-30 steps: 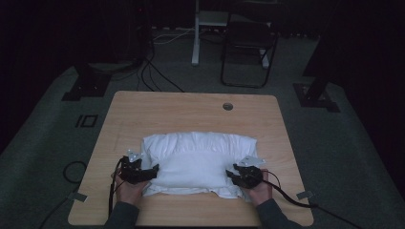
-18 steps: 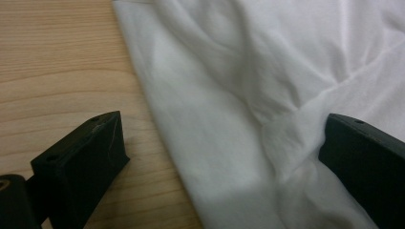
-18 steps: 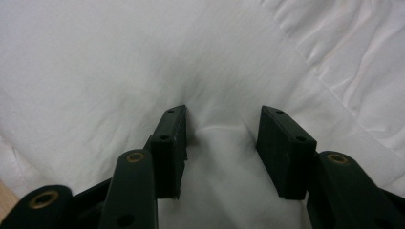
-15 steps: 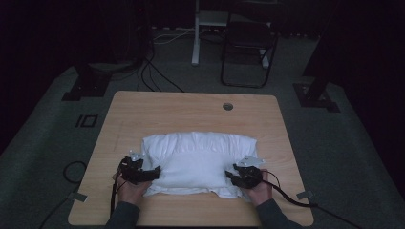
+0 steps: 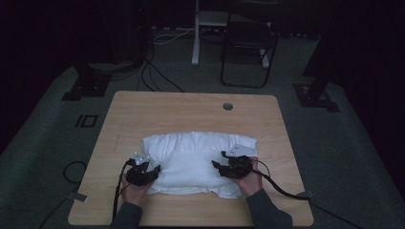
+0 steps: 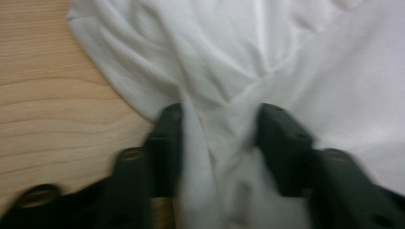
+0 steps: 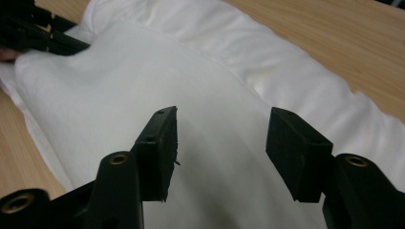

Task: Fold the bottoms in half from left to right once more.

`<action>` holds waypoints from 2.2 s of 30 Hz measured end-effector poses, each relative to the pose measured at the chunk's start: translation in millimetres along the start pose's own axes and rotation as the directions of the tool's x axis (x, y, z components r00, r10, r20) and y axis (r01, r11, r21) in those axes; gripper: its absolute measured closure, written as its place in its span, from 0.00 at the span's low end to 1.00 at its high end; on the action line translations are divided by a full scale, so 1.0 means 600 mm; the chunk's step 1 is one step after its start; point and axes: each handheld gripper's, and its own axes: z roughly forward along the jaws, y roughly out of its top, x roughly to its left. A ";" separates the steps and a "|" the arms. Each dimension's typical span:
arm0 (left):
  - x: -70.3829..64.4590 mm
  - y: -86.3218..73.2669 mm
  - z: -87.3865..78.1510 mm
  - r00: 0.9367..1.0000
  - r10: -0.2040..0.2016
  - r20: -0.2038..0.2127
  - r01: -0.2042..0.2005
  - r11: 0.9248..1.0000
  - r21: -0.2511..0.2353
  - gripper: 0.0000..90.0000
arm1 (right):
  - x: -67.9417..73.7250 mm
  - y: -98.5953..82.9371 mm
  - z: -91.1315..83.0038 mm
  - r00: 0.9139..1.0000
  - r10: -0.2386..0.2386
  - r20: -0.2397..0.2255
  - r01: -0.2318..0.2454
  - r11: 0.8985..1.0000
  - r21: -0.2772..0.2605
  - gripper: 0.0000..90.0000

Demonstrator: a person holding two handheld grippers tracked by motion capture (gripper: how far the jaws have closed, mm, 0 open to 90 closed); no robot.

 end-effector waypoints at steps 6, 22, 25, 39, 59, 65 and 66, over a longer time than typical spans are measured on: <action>0.014 0.015 -0.020 0.999 -0.006 0.035 0.008 0.998 -0.064 0.91 | 0.008 0.021 0.042 1.000 -0.007 0.003 0.007 1.000 0.014 0.47; -0.044 0.159 -0.114 0.969 0.121 0.214 -0.039 0.936 -0.349 0.93 | 0.054 0.019 0.154 0.995 -0.082 0.056 0.076 0.990 0.116 0.55; -0.064 0.168 -0.117 0.967 0.155 0.202 -0.075 0.932 -0.354 0.93 | 0.057 0.028 0.173 0.999 -0.026 -0.017 0.028 0.995 0.099 0.54; -0.097 0.177 -0.109 0.950 0.233 0.208 -0.152 0.927 -0.343 0.93 | -0.053 -0.036 0.052 0.992 0.072 0.099 -0.082 0.991 0.102 0.36; -0.299 0.122 0.100 0.841 0.451 0.300 -0.431 0.892 -0.135 0.92 | -0.122 -0.032 -0.043 0.978 0.198 0.061 -0.191 0.976 -0.102 0.38; -0.297 0.108 0.116 0.845 0.416 0.336 -0.401 0.909 -0.118 0.91 | -0.112 -0.020 -0.042 0.990 0.135 -0.043 -0.139 0.983 -0.117 0.33; -0.297 0.109 0.115 0.843 0.419 0.338 -0.403 0.907 -0.118 0.91 | -0.110 -0.016 -0.034 0.990 0.128 -0.059 -0.135 0.984 -0.118 0.34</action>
